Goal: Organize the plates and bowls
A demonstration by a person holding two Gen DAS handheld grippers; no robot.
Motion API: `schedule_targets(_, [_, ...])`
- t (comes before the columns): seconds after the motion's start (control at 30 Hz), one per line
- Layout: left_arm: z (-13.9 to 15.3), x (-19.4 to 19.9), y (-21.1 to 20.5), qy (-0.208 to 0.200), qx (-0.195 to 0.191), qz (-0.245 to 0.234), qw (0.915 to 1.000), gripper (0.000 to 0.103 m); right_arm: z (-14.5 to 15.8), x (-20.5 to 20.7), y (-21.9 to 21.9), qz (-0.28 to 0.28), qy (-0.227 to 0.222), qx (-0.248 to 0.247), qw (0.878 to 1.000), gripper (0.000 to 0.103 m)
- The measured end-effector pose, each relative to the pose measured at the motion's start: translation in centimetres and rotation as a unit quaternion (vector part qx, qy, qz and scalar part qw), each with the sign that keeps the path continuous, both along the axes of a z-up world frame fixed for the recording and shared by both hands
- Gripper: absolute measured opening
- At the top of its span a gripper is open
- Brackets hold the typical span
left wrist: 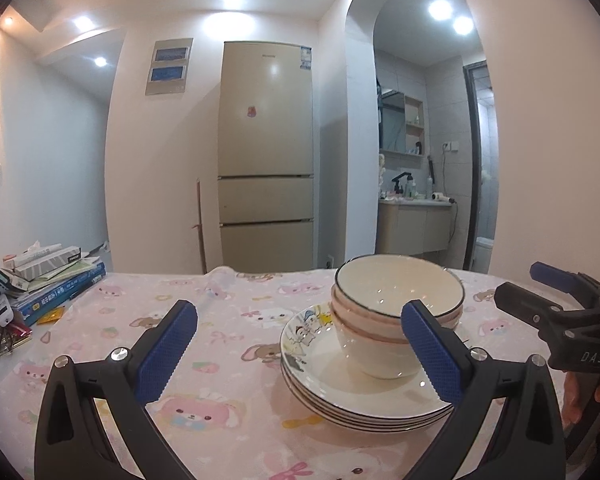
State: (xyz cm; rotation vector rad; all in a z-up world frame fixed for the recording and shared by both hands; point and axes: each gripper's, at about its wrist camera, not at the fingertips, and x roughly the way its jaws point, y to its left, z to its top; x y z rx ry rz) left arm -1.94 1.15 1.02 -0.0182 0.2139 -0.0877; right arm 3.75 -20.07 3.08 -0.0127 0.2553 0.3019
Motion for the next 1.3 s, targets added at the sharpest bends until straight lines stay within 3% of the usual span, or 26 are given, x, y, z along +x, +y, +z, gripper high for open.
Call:
schedule_targets(0.17, [-0.55,1.12,0.51,0.036,-0.004,0.019,0.9992,0.103,-0.55,0.5,0.68,0.003,0.022,-0.019,1.0,0.103])
schedule_targets(0.57, [-0.51,0.27,0.05,0.033,0.001,0.02,0.9993,0.103,-0.66,0.5,0.38,-0.03,0.028,-0.021,0.999,0.103])
schedule_targets(1.3, [-0.34,0.64,-0.21,0.035,0.01,0.019,0.9991,0.103,-0.59,0.61,0.35,-0.025,0.03,-0.019,0.999,0.103])
